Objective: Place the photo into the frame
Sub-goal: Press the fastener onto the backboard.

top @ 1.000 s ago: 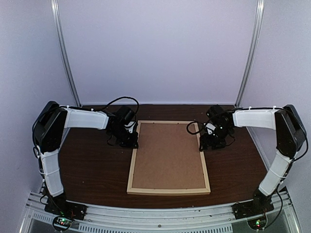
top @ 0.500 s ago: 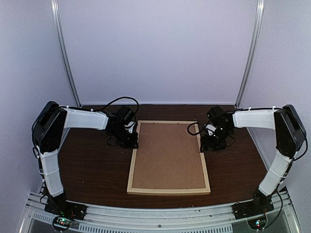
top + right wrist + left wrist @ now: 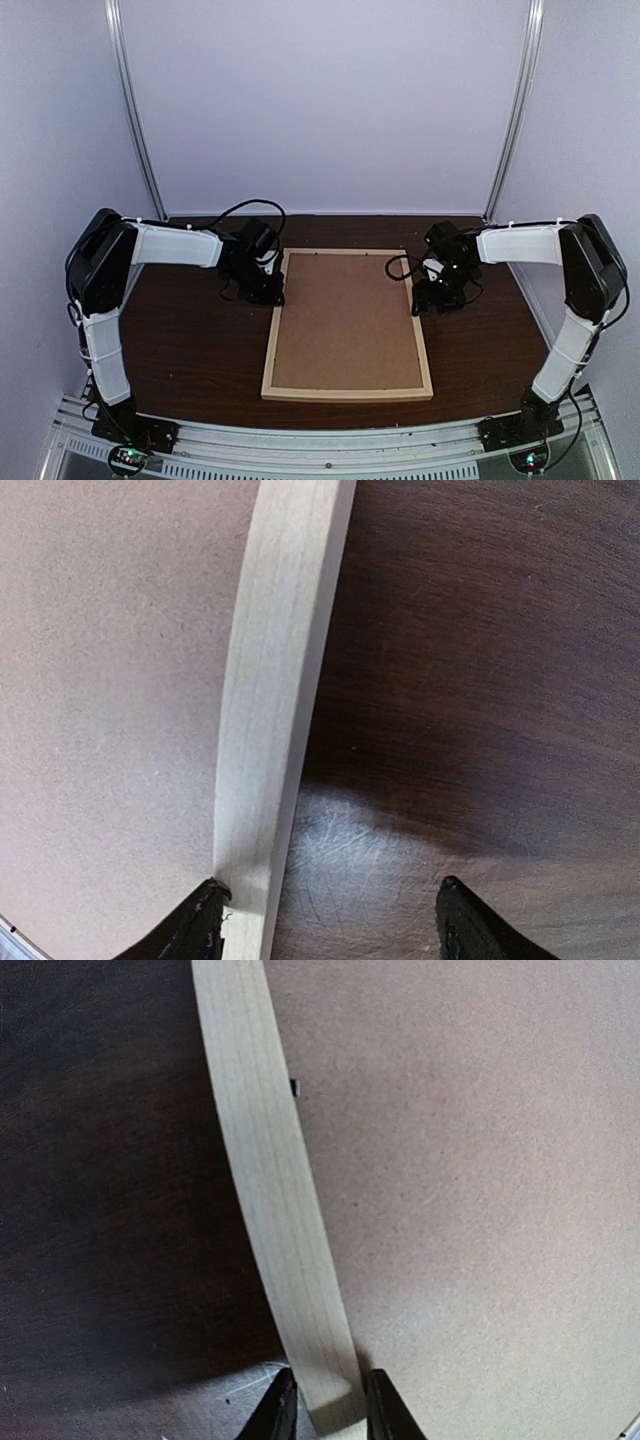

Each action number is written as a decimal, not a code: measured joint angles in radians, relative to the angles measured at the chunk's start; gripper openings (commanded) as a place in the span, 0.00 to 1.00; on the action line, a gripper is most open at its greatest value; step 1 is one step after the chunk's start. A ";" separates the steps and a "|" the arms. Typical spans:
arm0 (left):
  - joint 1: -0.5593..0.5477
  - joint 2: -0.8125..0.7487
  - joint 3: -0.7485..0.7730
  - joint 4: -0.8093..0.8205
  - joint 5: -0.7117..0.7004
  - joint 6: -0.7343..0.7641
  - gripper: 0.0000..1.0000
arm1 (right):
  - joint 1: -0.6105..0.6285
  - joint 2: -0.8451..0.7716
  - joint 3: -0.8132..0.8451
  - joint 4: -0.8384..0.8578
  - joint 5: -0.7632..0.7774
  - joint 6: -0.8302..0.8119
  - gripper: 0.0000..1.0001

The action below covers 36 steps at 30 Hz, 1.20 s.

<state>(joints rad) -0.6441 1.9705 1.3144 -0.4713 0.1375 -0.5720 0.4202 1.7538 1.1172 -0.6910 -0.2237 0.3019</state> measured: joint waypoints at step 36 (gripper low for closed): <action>0.000 -0.008 -0.016 0.021 0.002 -0.005 0.24 | 0.068 0.064 0.050 0.033 -0.018 0.038 0.72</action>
<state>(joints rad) -0.6441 1.9629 1.2980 -0.4503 0.1390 -0.5774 0.4877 1.8175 1.1671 -0.6582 -0.2413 0.3397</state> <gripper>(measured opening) 0.240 0.718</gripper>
